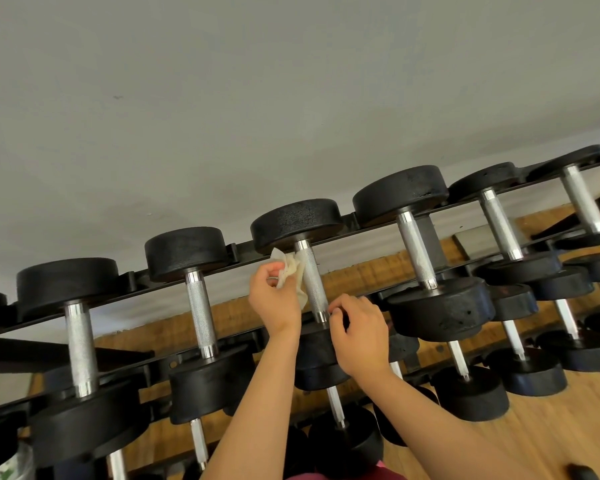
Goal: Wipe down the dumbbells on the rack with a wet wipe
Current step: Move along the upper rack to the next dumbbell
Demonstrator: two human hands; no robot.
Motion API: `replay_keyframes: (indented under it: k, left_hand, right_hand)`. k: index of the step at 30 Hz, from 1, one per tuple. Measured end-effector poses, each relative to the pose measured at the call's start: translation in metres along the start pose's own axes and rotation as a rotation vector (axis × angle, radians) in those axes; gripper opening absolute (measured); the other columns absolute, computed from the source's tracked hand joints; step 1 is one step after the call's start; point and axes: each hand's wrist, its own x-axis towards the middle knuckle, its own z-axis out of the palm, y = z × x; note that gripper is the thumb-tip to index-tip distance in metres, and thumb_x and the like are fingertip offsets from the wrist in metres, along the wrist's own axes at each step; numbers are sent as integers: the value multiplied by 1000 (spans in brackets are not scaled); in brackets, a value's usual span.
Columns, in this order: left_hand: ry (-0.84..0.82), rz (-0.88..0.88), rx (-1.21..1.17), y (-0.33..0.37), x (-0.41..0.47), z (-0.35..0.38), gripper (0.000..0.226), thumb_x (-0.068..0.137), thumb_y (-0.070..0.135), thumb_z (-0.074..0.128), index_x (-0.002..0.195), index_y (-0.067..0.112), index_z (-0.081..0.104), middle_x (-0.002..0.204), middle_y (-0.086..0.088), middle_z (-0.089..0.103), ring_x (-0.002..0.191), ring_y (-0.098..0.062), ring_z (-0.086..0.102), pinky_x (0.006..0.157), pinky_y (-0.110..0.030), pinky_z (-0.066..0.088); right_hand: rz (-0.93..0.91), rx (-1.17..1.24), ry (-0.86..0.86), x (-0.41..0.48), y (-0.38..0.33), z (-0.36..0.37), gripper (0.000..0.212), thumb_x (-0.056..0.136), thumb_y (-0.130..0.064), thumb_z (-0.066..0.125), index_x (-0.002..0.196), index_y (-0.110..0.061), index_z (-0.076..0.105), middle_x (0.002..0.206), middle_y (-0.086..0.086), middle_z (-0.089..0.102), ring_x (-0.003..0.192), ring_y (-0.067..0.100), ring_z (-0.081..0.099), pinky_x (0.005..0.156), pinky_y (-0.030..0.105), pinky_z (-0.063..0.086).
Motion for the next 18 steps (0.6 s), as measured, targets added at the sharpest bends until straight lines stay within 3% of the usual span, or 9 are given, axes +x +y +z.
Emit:
replay_keyframes:
  k: [4,7,10,15,18]
  left_hand:
    - [-18,7,-4,-1,1,3,18,83,13,74,95,22,65,96,7,64,87,-6,59,77,-22,53]
    - [-181,-61,-65,1,0,8,20,88,15,69,108,18,68,103,8,66,95,-7,62,80,-22,54]
    - [-260,-137,-184,1,2,8,17,96,14,58,109,19,69,109,5,67,103,-12,63,86,-30,55]
    - [-180,-83,-83,-2,5,17,24,84,15,75,106,20,68,111,-4,68,88,-17,70,78,-34,60]
    - [-109,-61,-31,-3,5,21,28,83,18,76,109,17,67,108,-5,69,82,-16,70,76,-30,59]
  right_hand:
    - [1,-7,0,0,0,0,31,87,-31,36,76,-21,63,69,-16,49,66,7,46,64,26,35]
    - [1,-16,-5,1,0,0,32,87,-31,35,77,-20,64,69,-15,49,66,6,45,64,26,35]
    - [-4,-15,-4,0,0,0,32,87,-31,35,77,-20,63,69,-12,53,66,7,45,63,27,36]
    - [-10,-28,-13,1,1,0,33,88,-30,34,76,-19,64,69,-7,58,66,10,49,64,29,39]
    - [-11,-30,-13,1,1,1,33,87,-30,35,76,-19,63,69,-8,58,66,11,49,64,29,39]
